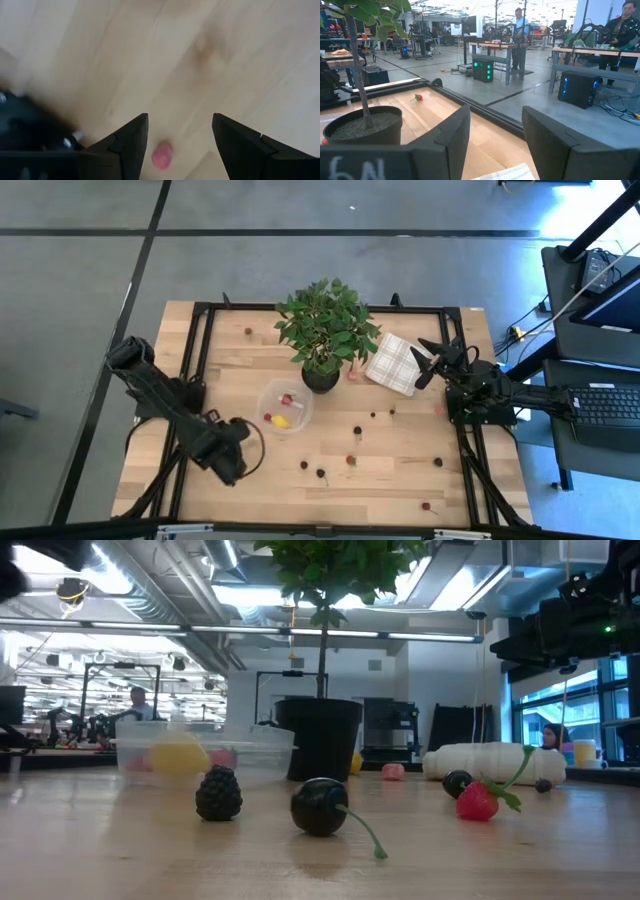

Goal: Pick and placing Produce into tupperware
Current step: Put the bottom left pink peach into the transparent bin

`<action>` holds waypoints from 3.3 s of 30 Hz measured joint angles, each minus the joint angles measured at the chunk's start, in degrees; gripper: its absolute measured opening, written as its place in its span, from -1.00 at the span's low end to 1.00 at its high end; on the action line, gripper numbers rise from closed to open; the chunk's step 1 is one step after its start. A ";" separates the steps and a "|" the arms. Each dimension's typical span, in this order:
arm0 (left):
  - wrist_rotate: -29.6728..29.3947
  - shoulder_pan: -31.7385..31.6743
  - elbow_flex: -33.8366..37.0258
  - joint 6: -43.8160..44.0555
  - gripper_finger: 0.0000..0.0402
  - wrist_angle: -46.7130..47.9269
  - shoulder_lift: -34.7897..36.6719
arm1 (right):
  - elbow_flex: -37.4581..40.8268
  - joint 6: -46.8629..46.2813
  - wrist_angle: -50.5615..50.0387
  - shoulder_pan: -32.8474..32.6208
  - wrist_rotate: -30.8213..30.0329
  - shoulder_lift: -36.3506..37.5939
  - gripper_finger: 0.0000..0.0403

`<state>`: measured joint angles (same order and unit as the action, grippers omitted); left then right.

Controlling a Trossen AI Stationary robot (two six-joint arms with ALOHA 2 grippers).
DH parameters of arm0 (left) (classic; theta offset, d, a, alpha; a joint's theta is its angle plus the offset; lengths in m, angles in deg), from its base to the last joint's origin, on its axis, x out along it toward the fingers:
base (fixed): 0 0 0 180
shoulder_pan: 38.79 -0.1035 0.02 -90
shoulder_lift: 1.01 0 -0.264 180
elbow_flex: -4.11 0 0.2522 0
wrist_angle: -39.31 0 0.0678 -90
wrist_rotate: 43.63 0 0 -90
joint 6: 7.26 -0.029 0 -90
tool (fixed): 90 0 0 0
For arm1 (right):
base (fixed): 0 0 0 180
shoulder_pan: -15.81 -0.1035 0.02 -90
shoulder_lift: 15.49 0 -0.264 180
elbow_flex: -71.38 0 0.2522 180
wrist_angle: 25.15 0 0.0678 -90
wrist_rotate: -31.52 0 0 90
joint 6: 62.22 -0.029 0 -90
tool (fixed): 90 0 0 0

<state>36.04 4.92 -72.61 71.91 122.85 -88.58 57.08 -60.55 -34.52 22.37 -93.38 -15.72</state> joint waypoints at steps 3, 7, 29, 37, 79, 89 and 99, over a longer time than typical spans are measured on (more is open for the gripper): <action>-0.33 3.24 0.00 5.22 0.06 0.26 0.00 | 0.00 -0.06 0.00 0.01 0.02 -0.01 -0.10; -4.49 7.65 0.00 11.90 0.06 0.16 0.00 | 0.00 -0.09 0.00 0.00 0.02 0.00 -0.10; -8.68 16.93 -0.02 18.12 0.06 0.58 -0.76 | 0.00 0.11 0.33 0.00 0.02 0.00 -0.10; -9.24 17.96 0.00 27.27 0.06 0.50 3.12 | 0.00 0.11 0.57 0.00 0.00 -0.01 -0.10; 5.30 16.21 26.47 34.78 0.06 -20.74 23.55 | 0.00 0.15 2.05 0.00 0.00 0.00 -0.10; 5.59 13.74 28.70 34.42 0.06 -21.89 23.43 | 0.00 0.29 1.82 0.02 0.02 0.00 -0.10; 5.60 13.12 28.83 32.17 0.06 -23.93 18.81 | 0.00 0.31 1.75 0.00 0.00 0.00 -0.10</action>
<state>41.63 18.04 -43.78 104.08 98.93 -69.77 57.08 -60.24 -32.78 22.38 -93.38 -15.72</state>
